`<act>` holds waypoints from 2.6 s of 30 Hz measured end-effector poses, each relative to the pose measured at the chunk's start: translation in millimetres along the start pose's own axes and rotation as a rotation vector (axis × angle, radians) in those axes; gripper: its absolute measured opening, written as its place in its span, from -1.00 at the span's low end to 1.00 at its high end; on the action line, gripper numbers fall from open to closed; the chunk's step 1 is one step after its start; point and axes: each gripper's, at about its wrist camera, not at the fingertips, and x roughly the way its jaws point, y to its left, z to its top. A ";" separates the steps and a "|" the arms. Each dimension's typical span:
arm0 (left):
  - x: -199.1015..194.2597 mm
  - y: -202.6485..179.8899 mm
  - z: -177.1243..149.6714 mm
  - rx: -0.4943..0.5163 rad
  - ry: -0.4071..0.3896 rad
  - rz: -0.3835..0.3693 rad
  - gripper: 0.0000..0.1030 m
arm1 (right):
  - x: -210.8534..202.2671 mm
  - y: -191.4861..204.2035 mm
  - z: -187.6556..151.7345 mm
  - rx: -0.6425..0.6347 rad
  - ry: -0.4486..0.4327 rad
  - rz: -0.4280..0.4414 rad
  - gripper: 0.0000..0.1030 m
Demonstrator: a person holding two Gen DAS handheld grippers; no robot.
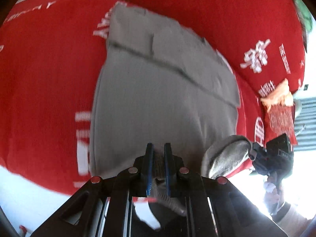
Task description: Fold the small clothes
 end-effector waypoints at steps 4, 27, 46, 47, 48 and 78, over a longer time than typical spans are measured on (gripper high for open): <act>15.0 -6.6 36.4 -0.013 -0.028 0.033 -0.99 | 2.5 16.0 34.4 -0.005 -0.013 0.000 -0.84; 57.2 -22.3 41.1 0.075 0.217 0.402 0.98 | 41.8 16.3 90.7 -0.154 0.189 -0.478 0.20; 88.4 4.2 37.9 0.259 0.414 0.292 0.60 | 88.9 34.5 79.9 -0.385 0.144 -0.836 0.20; 88.8 1.3 37.6 0.270 0.417 0.273 0.39 | 90.7 36.2 78.0 -0.389 0.142 -0.846 0.20; 90.1 -1.4 37.3 0.269 0.423 0.265 0.32 | 92.8 37.2 77.1 -0.397 0.142 -0.865 0.20; -31.3 -56.2 159.8 0.340 0.039 0.122 -0.85 | 35.7 170.5 102.3 -0.575 -0.134 -0.828 -0.87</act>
